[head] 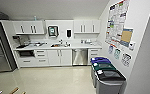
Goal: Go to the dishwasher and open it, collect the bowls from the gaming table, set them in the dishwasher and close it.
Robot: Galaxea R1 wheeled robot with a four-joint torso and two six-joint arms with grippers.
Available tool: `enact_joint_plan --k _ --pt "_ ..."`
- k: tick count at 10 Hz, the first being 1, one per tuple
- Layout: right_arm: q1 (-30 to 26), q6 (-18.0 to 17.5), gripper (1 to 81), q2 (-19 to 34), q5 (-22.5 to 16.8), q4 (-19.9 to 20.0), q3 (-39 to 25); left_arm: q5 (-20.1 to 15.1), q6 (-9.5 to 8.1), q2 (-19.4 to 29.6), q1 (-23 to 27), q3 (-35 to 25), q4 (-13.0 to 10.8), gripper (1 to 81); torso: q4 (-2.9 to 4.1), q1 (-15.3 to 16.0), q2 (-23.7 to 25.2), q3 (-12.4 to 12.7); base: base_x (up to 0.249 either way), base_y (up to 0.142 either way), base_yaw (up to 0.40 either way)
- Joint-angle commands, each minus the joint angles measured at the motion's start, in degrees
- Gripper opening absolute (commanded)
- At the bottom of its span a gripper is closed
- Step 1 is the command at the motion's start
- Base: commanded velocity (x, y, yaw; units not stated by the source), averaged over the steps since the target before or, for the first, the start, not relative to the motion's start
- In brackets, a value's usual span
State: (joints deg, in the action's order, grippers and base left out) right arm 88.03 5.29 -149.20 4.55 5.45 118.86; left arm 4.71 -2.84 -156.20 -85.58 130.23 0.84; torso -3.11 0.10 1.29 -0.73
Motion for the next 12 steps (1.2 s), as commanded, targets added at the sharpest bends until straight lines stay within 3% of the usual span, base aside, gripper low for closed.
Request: enact_joint_plan --k 1,12 --pt "-3.2 0.2 81.1 1.4 -3.0 0.5 -0.2 -2.7 0.2 1.1 3.0 -0.4 -0.1 81.1 0.0 0.0 0.0 0.0 0.279 0.0 0.0" --pt "-3.3 0.2 81.1 0.0 -3.1 0.4 1.2 -2.8 0.2 0.6 3.0 -0.2 -0.2 81.1 0.0 0.0 0.0 0.0 0.279 0.0 0.0"
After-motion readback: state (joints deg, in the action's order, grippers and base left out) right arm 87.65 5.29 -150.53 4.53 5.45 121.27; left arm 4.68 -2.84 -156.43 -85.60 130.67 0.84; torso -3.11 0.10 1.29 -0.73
